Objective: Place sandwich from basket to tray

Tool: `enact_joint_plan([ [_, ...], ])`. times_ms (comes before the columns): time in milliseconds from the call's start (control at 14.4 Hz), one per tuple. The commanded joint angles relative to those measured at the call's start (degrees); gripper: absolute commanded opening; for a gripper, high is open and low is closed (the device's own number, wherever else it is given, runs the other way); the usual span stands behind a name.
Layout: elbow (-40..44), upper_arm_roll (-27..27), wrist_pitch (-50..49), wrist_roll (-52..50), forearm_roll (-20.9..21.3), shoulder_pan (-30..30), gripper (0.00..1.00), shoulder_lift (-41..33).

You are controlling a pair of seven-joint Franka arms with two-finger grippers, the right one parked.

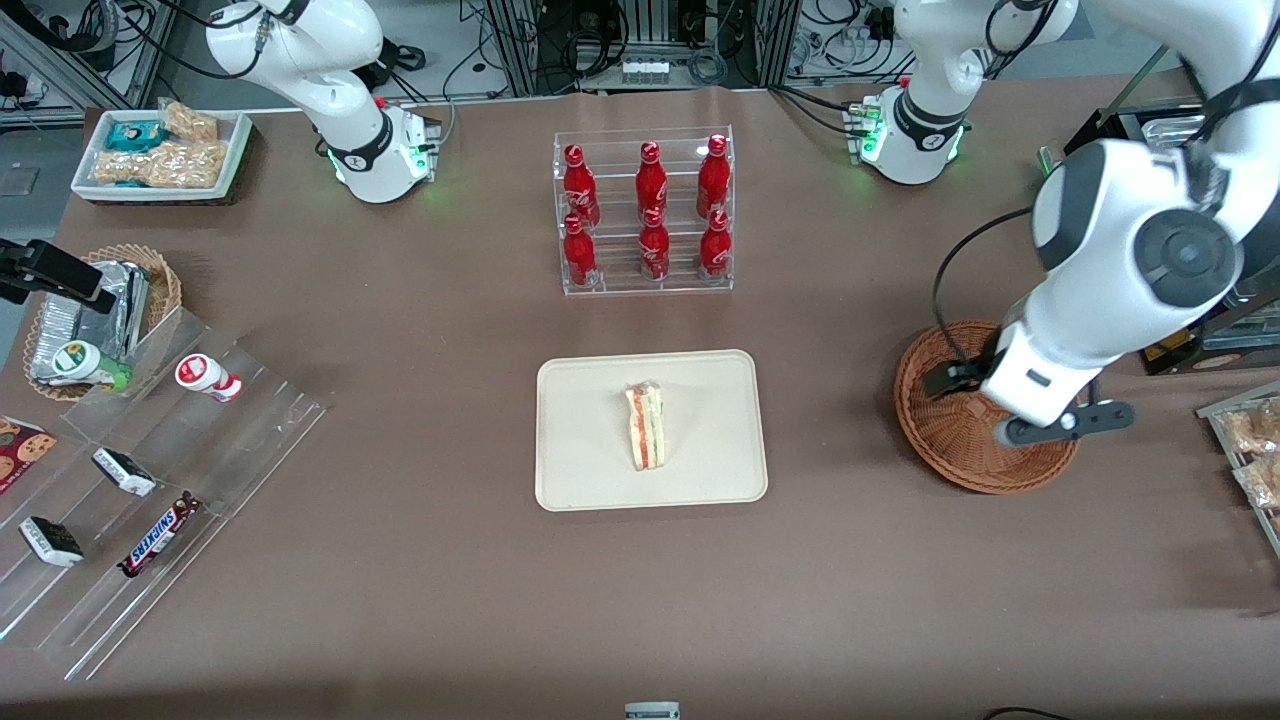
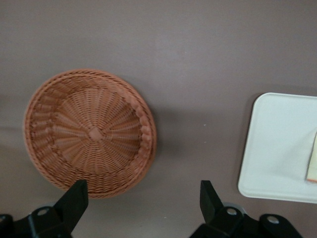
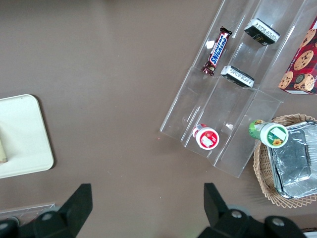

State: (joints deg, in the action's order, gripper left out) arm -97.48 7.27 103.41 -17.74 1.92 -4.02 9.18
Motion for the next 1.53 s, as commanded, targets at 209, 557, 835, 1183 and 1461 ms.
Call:
enact_joint_plan([
  [209, -3.96, -1.65, -4.96, 14.02, -0.24, 1.9, 1.0, -9.8],
  [557, 5.63, -4.28, -10.5, 27.31, -3.58, 3.05, 1.0, -8.39],
  [835, 9.15, -4.73, -10.86, 26.62, -4.55, 3.05, 1.0, -6.64],
  [1183, 8.8, -4.64, -14.54, 25.57, -4.99, 2.97, 1.0, -7.42],
  [1461, 8.71, -4.55, -18.24, 25.56, -5.87, 2.7, 1.0, -7.78],
])
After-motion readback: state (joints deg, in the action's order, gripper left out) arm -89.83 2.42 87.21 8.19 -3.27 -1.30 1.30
